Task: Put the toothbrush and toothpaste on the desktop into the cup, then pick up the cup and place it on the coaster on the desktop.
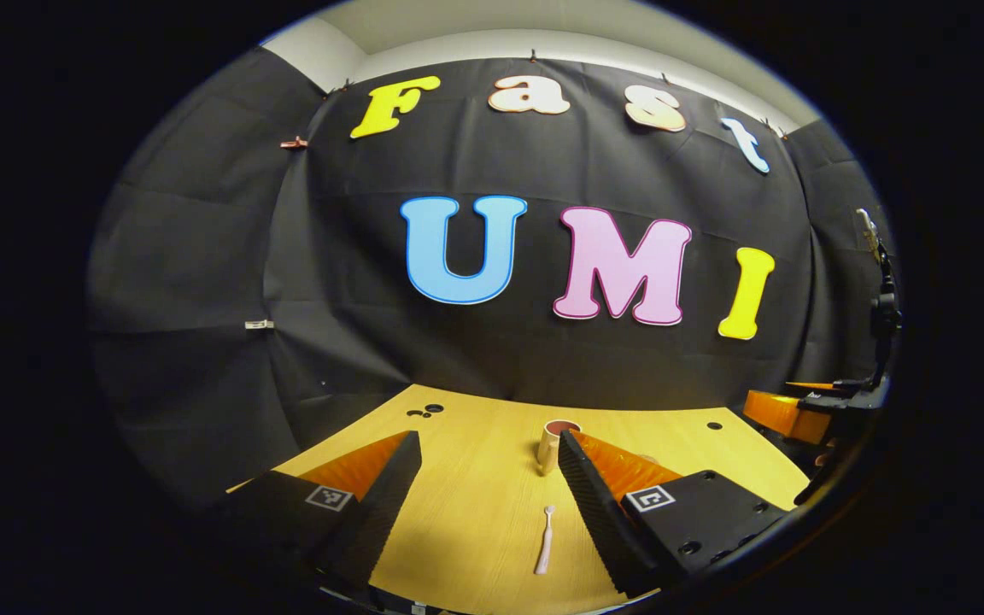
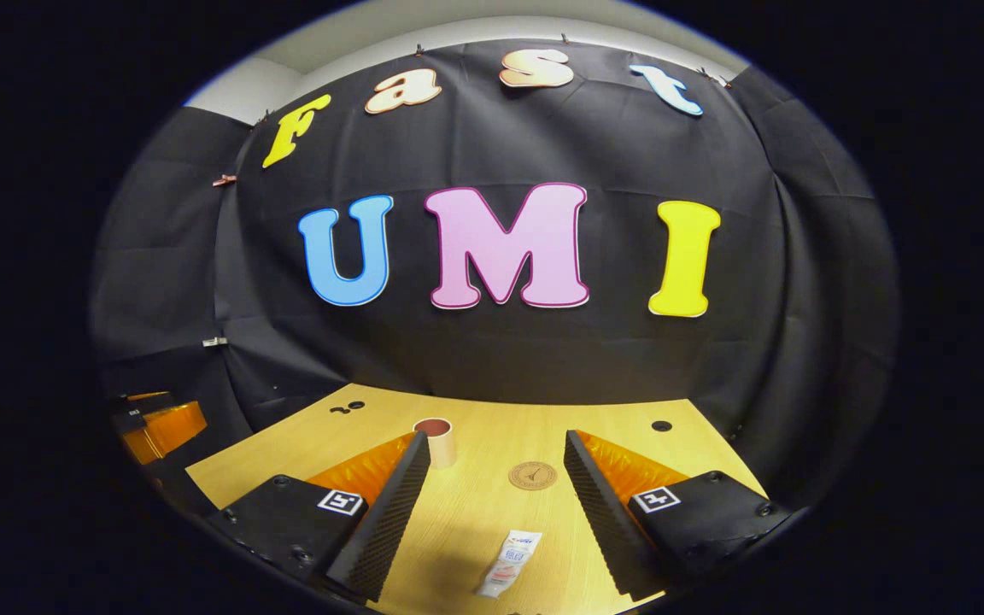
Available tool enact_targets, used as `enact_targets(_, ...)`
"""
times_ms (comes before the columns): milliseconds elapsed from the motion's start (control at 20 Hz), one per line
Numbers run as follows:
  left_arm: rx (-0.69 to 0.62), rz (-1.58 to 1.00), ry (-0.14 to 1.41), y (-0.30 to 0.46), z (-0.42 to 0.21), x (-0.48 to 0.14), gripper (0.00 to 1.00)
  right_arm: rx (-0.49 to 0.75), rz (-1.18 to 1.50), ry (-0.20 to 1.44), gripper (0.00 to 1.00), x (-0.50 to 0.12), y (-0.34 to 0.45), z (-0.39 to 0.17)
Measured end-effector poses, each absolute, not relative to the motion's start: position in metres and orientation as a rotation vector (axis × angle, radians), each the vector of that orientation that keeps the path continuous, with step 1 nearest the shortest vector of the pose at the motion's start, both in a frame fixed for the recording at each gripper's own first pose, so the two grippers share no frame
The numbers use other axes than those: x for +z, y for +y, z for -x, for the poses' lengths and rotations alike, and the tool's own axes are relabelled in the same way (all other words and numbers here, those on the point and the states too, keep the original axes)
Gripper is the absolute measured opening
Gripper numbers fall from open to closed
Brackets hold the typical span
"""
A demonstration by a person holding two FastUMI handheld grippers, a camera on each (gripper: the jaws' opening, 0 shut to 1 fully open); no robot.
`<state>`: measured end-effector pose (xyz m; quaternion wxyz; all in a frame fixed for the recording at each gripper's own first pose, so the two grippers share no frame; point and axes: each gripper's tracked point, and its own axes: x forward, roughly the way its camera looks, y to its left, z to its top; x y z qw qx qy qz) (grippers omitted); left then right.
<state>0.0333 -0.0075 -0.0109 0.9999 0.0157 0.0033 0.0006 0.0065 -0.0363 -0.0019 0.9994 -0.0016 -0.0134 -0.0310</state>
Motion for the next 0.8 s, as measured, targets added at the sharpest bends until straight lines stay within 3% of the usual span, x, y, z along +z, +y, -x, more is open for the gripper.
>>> enact_targets(400,-0.093,-0.06,0.036,-0.036,-0.055,-0.023,1.0,-0.128,-0.017,-0.001,0.97,-0.013,-0.06,-0.008)
enact_targets(800,-0.124,-0.063,0.074,-0.053,-0.065,-0.038,1.0,-0.134,-0.011,0.126,0.97,-0.051,-0.06,-0.029)
